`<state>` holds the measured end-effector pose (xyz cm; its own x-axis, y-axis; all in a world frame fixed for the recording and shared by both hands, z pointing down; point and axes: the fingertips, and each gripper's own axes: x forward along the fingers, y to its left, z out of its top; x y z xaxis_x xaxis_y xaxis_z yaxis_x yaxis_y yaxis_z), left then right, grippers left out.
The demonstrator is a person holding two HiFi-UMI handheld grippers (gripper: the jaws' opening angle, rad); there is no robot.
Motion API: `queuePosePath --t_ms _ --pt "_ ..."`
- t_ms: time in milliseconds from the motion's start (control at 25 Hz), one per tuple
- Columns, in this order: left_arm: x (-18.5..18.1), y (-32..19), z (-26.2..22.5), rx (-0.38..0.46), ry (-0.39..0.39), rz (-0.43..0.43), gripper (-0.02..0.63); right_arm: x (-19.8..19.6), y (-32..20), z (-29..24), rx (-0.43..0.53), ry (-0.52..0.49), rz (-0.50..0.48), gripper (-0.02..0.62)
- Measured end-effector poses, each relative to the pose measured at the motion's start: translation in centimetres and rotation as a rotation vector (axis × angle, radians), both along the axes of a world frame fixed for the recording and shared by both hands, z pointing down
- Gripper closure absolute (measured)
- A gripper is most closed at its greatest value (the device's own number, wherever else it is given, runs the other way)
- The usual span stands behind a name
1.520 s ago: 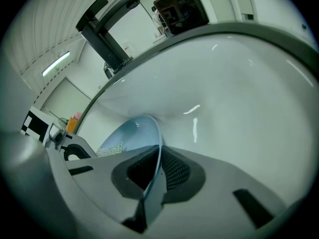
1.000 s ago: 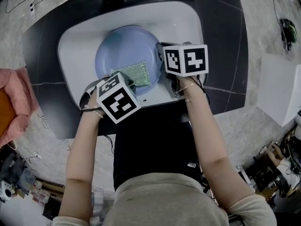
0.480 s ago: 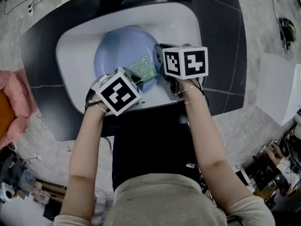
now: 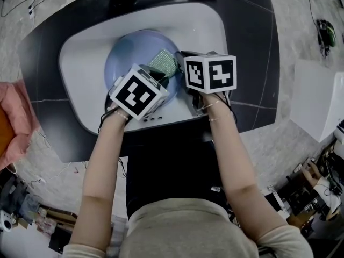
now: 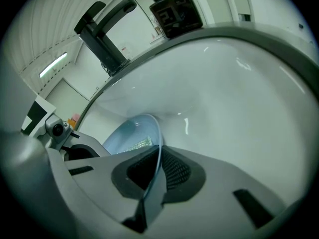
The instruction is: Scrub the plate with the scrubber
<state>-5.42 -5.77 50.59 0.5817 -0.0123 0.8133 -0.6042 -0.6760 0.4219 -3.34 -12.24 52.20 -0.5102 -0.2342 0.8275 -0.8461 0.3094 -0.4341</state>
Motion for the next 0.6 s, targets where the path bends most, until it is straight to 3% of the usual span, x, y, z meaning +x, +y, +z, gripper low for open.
queuePosePath --t_ms 360,600 --pt "-1.3 -1.3 0.6 -0.008 0.059 0.102 0.558 0.4 -0.1 0.2 -0.013 0.002 -0.002 0.569" --pt "-2.8 -3.7 1.7 0.033 0.022 0.069 0.558 0.7 0.2 0.5 -0.026 0.006 -0.011 0.566"
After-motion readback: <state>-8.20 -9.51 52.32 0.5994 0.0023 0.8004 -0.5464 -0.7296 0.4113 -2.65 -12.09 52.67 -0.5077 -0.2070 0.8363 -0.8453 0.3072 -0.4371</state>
